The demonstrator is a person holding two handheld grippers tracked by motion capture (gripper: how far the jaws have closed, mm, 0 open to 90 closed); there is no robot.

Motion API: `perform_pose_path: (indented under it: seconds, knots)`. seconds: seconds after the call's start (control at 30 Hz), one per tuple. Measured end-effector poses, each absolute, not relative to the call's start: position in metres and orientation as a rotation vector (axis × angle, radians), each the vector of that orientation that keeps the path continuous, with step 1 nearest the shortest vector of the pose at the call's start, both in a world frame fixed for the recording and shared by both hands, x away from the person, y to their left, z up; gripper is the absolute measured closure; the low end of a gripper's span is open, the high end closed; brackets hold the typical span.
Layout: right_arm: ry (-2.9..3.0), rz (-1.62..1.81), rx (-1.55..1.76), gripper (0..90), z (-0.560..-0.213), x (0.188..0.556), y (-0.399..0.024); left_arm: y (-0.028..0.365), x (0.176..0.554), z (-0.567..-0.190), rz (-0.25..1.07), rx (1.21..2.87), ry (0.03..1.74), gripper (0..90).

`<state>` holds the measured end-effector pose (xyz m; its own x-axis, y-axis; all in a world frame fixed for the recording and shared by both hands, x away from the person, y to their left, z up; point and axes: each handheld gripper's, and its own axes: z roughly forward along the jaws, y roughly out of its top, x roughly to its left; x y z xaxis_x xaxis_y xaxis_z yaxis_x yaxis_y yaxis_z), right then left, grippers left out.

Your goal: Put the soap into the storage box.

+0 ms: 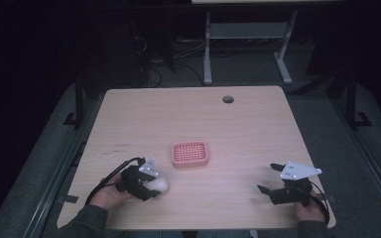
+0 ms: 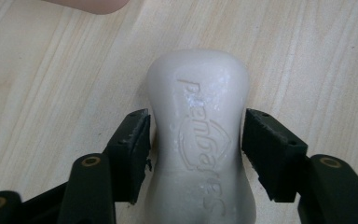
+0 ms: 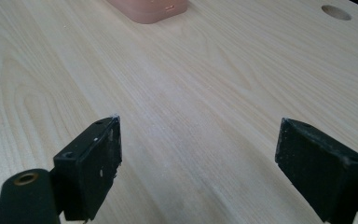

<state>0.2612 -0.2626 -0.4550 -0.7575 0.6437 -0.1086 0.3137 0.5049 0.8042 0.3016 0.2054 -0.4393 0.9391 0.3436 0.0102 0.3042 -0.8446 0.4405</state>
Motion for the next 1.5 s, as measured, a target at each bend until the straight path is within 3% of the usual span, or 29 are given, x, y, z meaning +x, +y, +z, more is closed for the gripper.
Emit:
perform_pose_path:
  seconds: [1.5]
  knots:
    - [2.351,1.147,0.798,13.7,-0.4541,0.2599,-0.2637,0.2004,0.2999,-0.4397,0.129,2.661,0.455,48.7]
